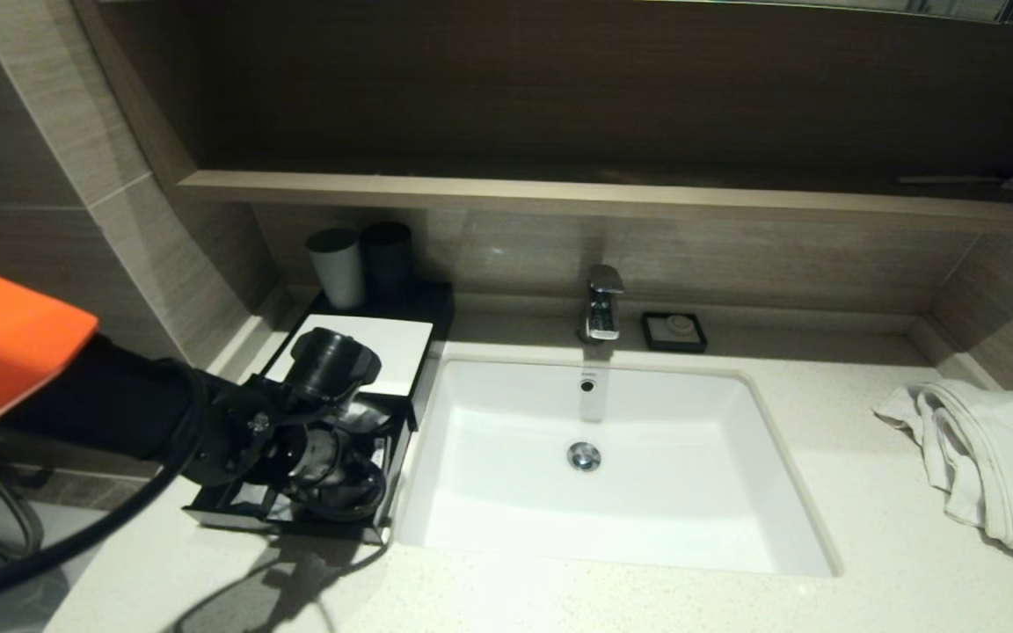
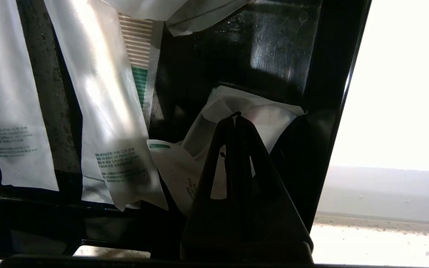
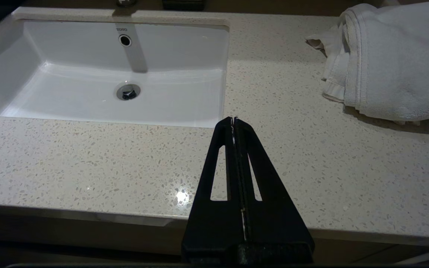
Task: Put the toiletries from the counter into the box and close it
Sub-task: Place the bathroom toiletry into the drawer, then close the drawer
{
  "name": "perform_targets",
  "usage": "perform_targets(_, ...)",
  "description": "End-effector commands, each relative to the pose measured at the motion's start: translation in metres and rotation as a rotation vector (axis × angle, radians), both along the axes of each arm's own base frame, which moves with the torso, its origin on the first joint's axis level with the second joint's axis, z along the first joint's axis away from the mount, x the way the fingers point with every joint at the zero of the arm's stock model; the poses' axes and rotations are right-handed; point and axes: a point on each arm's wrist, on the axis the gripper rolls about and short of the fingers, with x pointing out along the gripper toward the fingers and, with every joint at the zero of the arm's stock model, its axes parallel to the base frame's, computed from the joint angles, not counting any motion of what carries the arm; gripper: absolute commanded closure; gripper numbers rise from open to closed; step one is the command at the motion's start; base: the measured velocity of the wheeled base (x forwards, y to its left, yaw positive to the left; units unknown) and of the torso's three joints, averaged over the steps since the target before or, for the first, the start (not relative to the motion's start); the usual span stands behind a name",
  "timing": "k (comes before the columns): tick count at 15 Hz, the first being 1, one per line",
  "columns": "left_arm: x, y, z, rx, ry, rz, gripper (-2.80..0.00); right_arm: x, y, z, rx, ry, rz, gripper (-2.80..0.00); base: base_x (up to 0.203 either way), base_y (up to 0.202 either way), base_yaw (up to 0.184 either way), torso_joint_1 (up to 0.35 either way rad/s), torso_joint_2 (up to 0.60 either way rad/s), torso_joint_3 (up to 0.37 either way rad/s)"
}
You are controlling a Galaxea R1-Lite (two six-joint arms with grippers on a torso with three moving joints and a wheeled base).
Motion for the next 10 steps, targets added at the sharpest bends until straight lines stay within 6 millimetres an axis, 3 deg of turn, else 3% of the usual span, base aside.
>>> perform_targets(1, -0.001, 0.0, 0.004, -0.007, -0.012, 0.004, 0.0, 0.0, 0.0, 0.0, 0.0, 0.0, 0.0, 0.0, 0.0, 0.0, 0.0, 0.0, 0.0, 0.0)
perform_targets(7, -0.023, 0.02, 0.059, -0.067, -0.166, 0.032, 0.0, 0.0, 0.0, 0.0, 0.0, 0.0, 0.0, 0.0, 0.0, 0.0, 0.0, 0.0, 0.0, 0.0)
perform_targets(10, -0.042, 0.057, 0.058, -0.03, -0.156, 0.101, 0.0, 0.0, 0.0, 0.0, 0.0, 0.0, 0.0, 0.0, 0.0, 0.0, 0.0, 0.0, 0.0, 0.0)
